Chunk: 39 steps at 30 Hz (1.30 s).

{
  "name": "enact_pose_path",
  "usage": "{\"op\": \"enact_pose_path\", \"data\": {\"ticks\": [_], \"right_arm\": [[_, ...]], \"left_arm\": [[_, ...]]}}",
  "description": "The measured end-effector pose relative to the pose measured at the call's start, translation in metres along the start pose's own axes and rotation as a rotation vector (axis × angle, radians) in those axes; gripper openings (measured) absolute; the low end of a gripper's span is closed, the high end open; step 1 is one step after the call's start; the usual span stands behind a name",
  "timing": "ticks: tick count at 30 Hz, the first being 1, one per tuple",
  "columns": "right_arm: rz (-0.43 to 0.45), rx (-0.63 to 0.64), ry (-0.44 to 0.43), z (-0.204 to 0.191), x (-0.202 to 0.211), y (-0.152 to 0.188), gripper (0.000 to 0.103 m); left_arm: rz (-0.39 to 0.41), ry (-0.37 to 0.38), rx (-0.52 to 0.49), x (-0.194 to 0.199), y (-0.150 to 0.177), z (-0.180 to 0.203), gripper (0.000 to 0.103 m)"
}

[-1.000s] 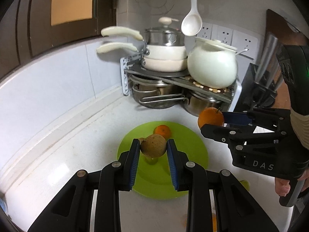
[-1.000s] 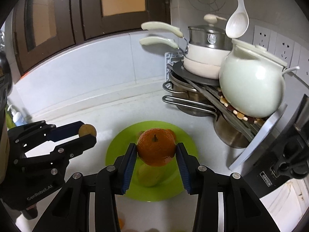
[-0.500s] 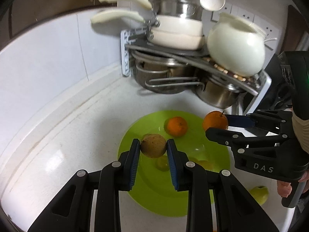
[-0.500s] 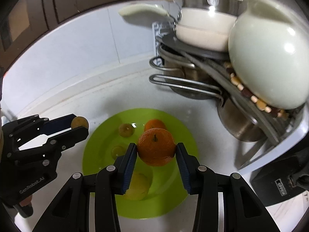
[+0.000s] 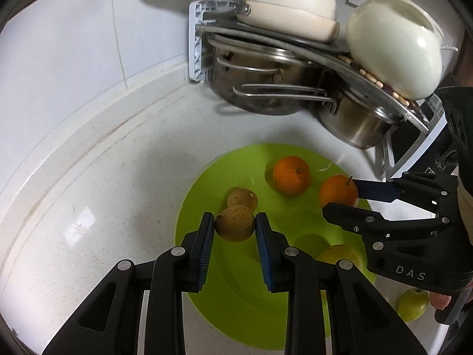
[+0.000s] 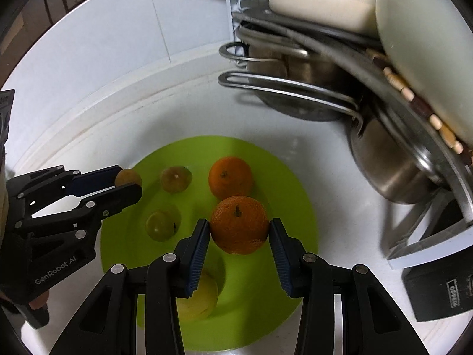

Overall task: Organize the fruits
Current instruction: 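Carry the brown fruit and orange over the green plate and open both tools, then withdraw both open tools from the plate toward the remaining fruits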

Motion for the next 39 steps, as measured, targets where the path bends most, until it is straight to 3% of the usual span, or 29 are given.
{"op": "enact_pose_path", "data": {"ticks": [10,21,39], "right_arm": [[-0.025,-0.003,0.003,0.0,-0.01,0.001,0.043],[-0.018,-0.002,-0.011,0.002,-0.01,0.0,0.043],[0.071,-0.004,-0.042,-0.003,0.037,0.005,0.043]], "left_arm": [[-0.039,0.019,0.002,-0.016,0.003,-0.002,0.029],[-0.029,0.018,0.001,-0.013,0.002,-0.001,0.031],[0.058,-0.016,-0.012,0.038,0.0,0.006,0.032]]}}
Point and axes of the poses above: each gripper's, at about its wrist camera, not at the fingertips, and x roughly against the way its jaws point, z to its right, y to its underside, the point moved 3 cm from there along -x, roughly the way its jaws point, and after that the axes turned 15 degrees about -x, right-handed, at the moved point
